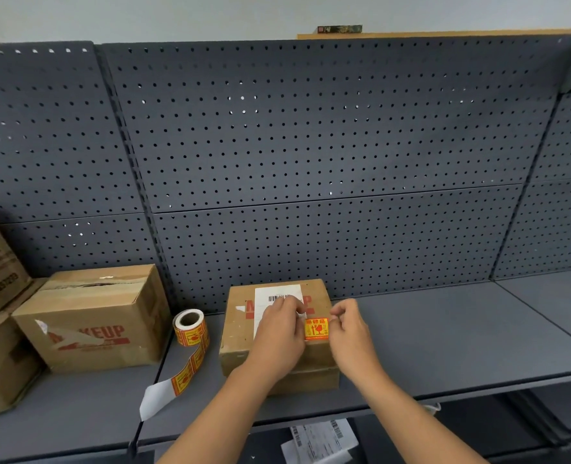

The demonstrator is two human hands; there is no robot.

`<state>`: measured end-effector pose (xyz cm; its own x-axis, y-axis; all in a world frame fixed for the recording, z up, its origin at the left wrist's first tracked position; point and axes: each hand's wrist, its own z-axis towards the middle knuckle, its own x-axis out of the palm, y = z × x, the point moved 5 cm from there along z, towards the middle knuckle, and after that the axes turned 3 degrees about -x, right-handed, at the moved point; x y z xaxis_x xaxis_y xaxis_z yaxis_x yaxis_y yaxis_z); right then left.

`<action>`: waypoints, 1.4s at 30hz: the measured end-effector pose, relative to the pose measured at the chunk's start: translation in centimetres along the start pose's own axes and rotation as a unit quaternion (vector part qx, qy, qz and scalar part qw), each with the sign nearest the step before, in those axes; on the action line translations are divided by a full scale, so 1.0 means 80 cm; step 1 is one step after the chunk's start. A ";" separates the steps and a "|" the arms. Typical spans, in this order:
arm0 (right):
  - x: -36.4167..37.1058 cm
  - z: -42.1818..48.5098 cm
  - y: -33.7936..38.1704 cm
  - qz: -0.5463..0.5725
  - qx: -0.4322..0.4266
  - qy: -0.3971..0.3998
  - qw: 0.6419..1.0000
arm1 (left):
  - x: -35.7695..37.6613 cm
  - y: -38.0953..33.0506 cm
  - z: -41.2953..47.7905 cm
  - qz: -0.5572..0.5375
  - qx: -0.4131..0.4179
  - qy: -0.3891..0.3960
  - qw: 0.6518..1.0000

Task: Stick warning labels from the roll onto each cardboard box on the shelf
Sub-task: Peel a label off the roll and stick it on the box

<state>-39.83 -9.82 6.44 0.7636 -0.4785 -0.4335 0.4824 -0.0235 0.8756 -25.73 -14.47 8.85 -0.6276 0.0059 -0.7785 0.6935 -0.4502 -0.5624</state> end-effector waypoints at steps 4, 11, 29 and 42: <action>-0.002 0.011 0.008 0.034 0.035 -0.022 0.999 | 0.000 -0.007 0.009 -0.011 -0.047 -0.022 0.999; 0.002 0.012 -0.012 0.032 0.039 0.040 0.998 | 0.007 -0.005 0.007 0.017 -0.047 -0.046 0.998; 0.019 0.005 -0.028 -0.021 -0.037 0.032 0.999 | 0.001 -0.005 -0.002 0.000 -0.011 0.082 0.997; 0.023 0.004 -0.043 0.018 -0.014 0.049 0.999 | -0.006 0.002 0.003 -0.050 -0.004 0.196 0.979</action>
<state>-40.19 -10.91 2.71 0.8190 -0.3896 -0.4212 0.4642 0.0184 0.8855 -25.42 -14.78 9.23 -0.5097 0.3923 -0.7657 0.6396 -0.4226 -0.6422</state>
